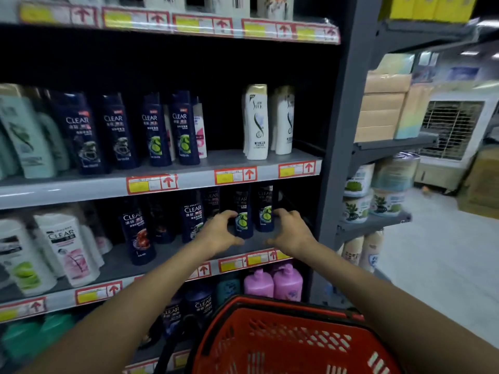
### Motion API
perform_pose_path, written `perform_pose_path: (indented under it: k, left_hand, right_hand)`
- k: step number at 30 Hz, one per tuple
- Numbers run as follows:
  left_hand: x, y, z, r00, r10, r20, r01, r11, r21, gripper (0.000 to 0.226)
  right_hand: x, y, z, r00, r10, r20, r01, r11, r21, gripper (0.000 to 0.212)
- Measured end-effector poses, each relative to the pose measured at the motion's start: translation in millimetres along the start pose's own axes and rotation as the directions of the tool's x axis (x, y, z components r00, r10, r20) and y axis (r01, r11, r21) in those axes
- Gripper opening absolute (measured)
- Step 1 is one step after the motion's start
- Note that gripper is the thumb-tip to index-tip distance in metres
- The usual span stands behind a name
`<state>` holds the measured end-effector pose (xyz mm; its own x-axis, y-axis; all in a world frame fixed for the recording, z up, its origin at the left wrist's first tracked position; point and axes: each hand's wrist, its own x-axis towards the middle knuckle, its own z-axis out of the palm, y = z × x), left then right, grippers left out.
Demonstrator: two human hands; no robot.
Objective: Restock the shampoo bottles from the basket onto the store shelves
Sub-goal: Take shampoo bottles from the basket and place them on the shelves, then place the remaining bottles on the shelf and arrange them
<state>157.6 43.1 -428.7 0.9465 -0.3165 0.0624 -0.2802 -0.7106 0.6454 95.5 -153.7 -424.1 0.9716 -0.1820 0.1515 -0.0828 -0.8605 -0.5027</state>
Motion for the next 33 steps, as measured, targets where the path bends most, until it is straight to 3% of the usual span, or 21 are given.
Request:
perform_pose_path:
  k: [7,10,14,18,23,28,33]
  left_hand:
    - [-77.9,21.1,-16.5,0.982,0.158,0.107,-0.177,0.964,0.200,0.095]
    - [-102.1,18.8,-5.3,0.972,0.204,0.113,-0.226,0.946,0.234,0.103]
    - [-126.8,10.4,21.7,0.963,0.258,0.084,-0.271,0.911,0.310,0.084]
    - [-145.8,-17.7,55.3,0.960,0.263,0.101,-0.281,0.887,0.366,0.080]
    - [-159.8,-78.3,110.2,0.954,0.232,0.191,-0.296,0.834,0.465,0.082]
    - [-159.9,-132.9,146.3,0.923,0.234,0.305,-0.375,0.722,0.581,0.073]
    - [-160.6,-164.6,167.6,0.891,0.204,0.406,-0.445,0.576,0.686,0.073]
  right_hand:
    - [-90.4,17.8,-38.0,0.992,-0.092,0.082,0.095,0.995,-0.033,0.103]
    - [-123.3,30.7,-48.6,0.990,-0.117,0.083,0.121,0.992,-0.046,0.095]
    - [-153.1,56.5,-50.0,0.988,-0.125,0.092,0.134,0.987,-0.091,0.093]
    - [-180.1,95.0,-24.4,0.984,-0.135,0.113,0.154,0.973,-0.173,0.097]
    - [-213.5,168.7,28.3,0.974,-0.054,0.222,0.133,0.924,-0.359,0.099]
    - [-241.5,210.5,66.6,0.893,0.215,0.395,0.019,0.859,-0.512,0.101]
    - [-246.6,222.3,102.3,0.829,0.228,0.510,0.096,0.842,-0.531,0.095]
